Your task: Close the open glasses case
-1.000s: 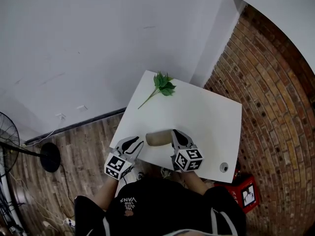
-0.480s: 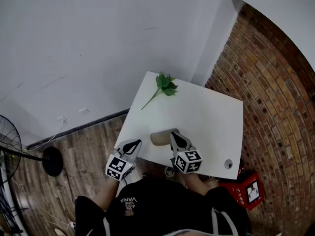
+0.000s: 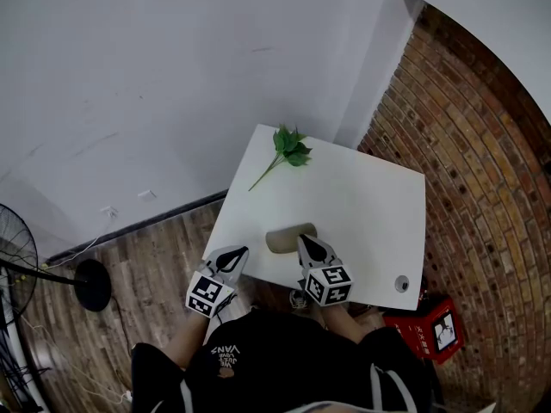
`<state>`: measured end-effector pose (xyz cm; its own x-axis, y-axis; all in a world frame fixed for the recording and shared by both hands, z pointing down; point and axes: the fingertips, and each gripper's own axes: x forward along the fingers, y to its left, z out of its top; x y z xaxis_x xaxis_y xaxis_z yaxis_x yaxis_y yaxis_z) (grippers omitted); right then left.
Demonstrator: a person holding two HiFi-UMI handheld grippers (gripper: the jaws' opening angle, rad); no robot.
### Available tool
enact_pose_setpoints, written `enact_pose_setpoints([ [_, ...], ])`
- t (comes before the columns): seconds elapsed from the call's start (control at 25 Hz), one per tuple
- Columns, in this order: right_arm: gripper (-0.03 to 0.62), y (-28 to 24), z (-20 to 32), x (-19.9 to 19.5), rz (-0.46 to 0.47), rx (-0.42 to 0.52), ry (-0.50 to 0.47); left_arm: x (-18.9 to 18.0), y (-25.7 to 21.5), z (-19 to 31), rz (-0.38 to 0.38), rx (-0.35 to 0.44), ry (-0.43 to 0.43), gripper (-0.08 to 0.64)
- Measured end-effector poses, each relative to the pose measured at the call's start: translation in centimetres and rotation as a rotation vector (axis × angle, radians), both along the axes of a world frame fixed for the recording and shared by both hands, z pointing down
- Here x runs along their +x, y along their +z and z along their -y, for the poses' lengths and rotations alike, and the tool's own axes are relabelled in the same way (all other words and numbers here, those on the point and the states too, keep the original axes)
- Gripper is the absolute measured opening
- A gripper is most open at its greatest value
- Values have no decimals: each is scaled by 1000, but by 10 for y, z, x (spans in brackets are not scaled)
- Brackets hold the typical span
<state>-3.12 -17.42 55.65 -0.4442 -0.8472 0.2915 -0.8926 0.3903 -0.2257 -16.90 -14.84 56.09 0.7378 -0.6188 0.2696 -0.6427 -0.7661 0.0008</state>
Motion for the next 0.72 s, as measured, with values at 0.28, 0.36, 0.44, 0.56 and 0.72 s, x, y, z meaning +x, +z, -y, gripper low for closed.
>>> enact_pose_setpoints([
  [0.28, -2, 0, -1, 2, -13, -2, 8, 1, -2, 0, -2, 2, 1, 9],
  [0.36, -3, 1, 1, 3, -17, -3, 8, 2, -1, 1, -2, 0, 2, 9],
  [0.44, -2, 1, 2, 4, -20, -4, 8, 3, -1, 1, -1, 0, 2, 9],
  [0.56, -2, 2, 2, 4, -20, -3, 5, 4, 0, 3, 2, 1, -2, 9],
  [0.72, -3, 2, 4, 4, -19, -6, 2, 5, 1, 5, 1, -2, -2, 9],
])
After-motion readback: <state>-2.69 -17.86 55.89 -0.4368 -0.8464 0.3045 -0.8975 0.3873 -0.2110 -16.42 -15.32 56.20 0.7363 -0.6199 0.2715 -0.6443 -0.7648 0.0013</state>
